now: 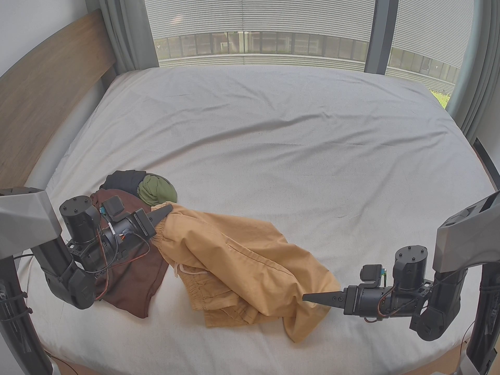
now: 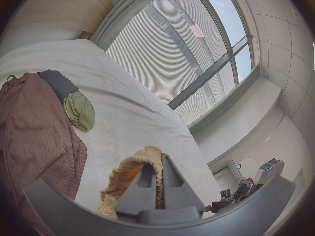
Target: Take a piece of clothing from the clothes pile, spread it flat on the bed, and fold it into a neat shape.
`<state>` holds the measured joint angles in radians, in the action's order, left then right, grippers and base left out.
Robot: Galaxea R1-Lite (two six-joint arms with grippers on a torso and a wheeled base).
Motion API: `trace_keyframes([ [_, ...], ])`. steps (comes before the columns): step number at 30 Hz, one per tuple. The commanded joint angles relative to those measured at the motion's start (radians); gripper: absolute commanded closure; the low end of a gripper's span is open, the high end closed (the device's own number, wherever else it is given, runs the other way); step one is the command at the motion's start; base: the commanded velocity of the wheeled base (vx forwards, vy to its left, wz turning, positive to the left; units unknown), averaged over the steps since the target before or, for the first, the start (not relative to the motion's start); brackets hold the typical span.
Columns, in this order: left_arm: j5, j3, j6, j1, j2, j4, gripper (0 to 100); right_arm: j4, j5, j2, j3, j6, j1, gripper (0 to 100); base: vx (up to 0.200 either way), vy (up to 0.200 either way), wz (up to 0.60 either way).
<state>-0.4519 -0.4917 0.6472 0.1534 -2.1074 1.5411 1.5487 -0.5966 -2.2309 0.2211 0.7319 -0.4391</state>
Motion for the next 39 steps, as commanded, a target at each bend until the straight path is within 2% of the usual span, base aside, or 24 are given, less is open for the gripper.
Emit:
trace_keyframes([
  [1,-0.001,0.001,0.0,0.003,0.003,0.001,100,0.001,0.0,-0.015,0.011,0.0,-0.009,0,0.0,0.0,0.0],
  [10,0.006,-0.002,0.0,0.0,0.001,0.001,100,0.004,0.0,-0.049,0.006,-0.009,-0.02,0,0.0,0.0,0.0],
  [11,0.007,-0.002,0.0,0.0,0.001,0.001,100,0.002,0.0,-0.049,0.004,-0.009,-0.02,100,0.0,0.0,0.0],
  [20,0.012,-0.004,-0.001,-0.002,-0.006,0.001,100,0.001,0.0,0.037,-0.016,-0.008,0.019,100,0.0,0.0,0.0],
  [30,0.01,0.007,-0.003,-0.003,-0.002,0.001,100,0.001,0.009,0.074,0.067,-0.005,0.152,100,0.0,0.0,0.0],
  [34,0.004,0.021,-0.006,-0.005,0.0,0.001,100,-0.001,0.012,0.074,0.104,0.003,0.183,100,0.0,0.0,0.0],
  [39,0.002,0.025,-0.006,0.0,-0.006,0.001,100,0.001,0.012,0.069,0.133,0.05,0.198,100,0.0,0.0,0.0],
])
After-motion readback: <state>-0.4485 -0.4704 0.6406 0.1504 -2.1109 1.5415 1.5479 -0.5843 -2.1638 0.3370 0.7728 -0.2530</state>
